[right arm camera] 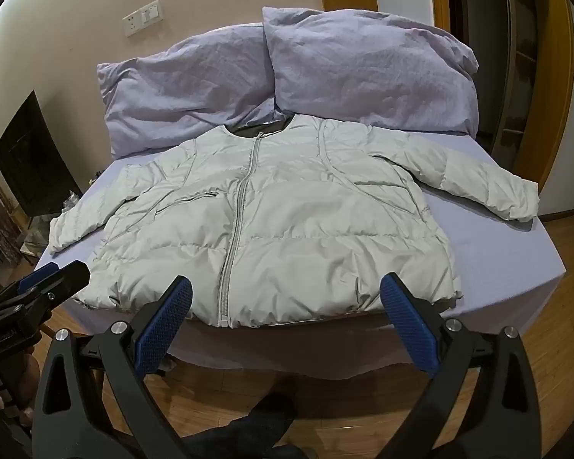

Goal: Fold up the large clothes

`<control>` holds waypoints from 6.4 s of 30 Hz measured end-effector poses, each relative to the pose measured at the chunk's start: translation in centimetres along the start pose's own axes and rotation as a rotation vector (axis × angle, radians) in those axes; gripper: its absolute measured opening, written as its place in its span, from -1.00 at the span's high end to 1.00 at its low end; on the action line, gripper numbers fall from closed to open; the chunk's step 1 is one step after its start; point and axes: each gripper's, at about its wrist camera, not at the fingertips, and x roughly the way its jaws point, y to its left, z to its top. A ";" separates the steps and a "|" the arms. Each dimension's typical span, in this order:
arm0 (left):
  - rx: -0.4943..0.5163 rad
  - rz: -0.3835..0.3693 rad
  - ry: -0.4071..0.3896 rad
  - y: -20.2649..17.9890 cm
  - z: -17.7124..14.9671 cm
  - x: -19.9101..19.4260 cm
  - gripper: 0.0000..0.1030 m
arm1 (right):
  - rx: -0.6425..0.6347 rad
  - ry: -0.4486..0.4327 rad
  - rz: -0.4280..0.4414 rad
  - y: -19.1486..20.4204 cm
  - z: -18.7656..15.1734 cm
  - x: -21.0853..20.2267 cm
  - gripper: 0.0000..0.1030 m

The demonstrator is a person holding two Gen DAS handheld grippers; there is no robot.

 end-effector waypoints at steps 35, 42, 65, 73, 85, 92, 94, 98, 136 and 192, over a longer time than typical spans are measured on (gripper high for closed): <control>-0.010 -0.006 0.008 0.0 0.0 0.1 -0.97 | -0.002 0.005 -0.003 0.1 0.2 0.4 -0.95; -0.010 -0.007 0.009 0.0 0.1 0.1 -0.97 | -0.001 0.006 -0.003 0.1 0.3 0.6 -0.95; -0.012 -0.006 0.013 0.0 0.1 0.1 -0.97 | 0.003 0.010 -0.003 0.1 0.4 0.8 -0.95; -0.012 -0.006 0.014 0.1 0.1 0.1 -0.97 | 0.004 0.011 -0.003 0.1 0.3 0.8 -0.95; -0.012 -0.006 0.015 0.1 0.1 0.2 -0.97 | 0.005 0.013 -0.003 0.1 0.3 0.7 -0.95; -0.012 -0.007 0.016 0.1 0.1 0.2 -0.97 | 0.010 0.016 -0.005 -0.1 0.3 1.0 -0.95; -0.012 -0.007 0.018 1.1 -0.4 0.7 -0.97 | 0.014 0.020 -0.007 -0.2 0.3 1.1 -0.95; -0.014 -0.006 0.019 1.4 -0.4 0.9 -0.97 | 0.028 0.026 -0.013 -0.7 0.4 1.6 -0.95; 0.015 0.249 0.169 7.4 9.4 16.5 -0.97 | 0.908 0.208 -0.615 -39.2 5.8 14.0 -0.90; -0.104 0.275 0.172 15.3 14.0 19.4 -0.97 | -0.116 0.295 0.065 6.5 16.6 33.4 0.64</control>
